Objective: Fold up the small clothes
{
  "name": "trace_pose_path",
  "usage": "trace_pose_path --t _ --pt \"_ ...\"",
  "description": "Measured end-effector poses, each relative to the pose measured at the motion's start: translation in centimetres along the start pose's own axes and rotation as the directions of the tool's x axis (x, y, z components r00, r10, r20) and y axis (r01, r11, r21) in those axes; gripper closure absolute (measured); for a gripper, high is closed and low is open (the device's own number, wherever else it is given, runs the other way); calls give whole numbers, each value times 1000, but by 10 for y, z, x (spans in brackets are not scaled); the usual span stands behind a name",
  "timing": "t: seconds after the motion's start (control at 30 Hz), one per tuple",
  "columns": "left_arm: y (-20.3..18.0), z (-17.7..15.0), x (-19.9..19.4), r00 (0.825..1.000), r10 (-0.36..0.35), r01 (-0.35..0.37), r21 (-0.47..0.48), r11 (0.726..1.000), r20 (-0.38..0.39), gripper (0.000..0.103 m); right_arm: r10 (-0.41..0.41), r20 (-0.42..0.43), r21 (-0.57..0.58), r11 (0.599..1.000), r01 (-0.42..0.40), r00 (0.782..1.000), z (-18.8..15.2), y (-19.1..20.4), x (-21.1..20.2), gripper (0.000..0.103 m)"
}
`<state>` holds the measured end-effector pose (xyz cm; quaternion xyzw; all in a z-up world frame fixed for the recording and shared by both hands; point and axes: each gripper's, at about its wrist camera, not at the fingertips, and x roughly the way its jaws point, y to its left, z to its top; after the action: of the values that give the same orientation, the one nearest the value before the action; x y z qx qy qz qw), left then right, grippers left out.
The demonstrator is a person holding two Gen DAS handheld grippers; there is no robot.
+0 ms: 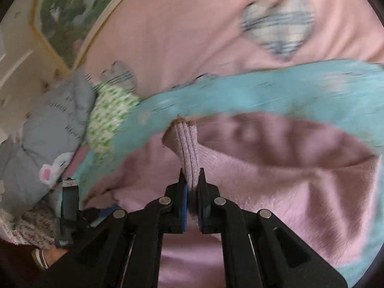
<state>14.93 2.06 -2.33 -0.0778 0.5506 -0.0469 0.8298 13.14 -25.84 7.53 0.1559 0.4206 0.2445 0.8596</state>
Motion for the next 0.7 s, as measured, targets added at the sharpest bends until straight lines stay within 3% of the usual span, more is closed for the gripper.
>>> trace_pose_path --t 0.23,0.33,0.43,0.53,0.6,0.7 --pt "32 14 8 998 -69 67 -80 995 -16 13 147 -156 35 989 -144 977 -19 38 121 95" --pt "41 20 28 994 -86 78 -113 991 -64 13 132 -254 70 990 -118 958 -33 40 150 89" --pt "45 30 48 988 -122 106 -152 983 -97 13 167 -286 137 982 -132 944 -42 25 145 87" --pt "40 42 61 983 -151 131 -172 976 -106 13 194 -256 171 973 -153 947 -44 11 124 81" --pt "35 50 63 980 -174 153 -183 971 -102 13 197 -233 183 971 -156 952 -43 2 109 70" --pt "34 59 69 967 -234 205 -234 950 -103 13 216 -188 217 961 -174 958 -38 -8 93 65"
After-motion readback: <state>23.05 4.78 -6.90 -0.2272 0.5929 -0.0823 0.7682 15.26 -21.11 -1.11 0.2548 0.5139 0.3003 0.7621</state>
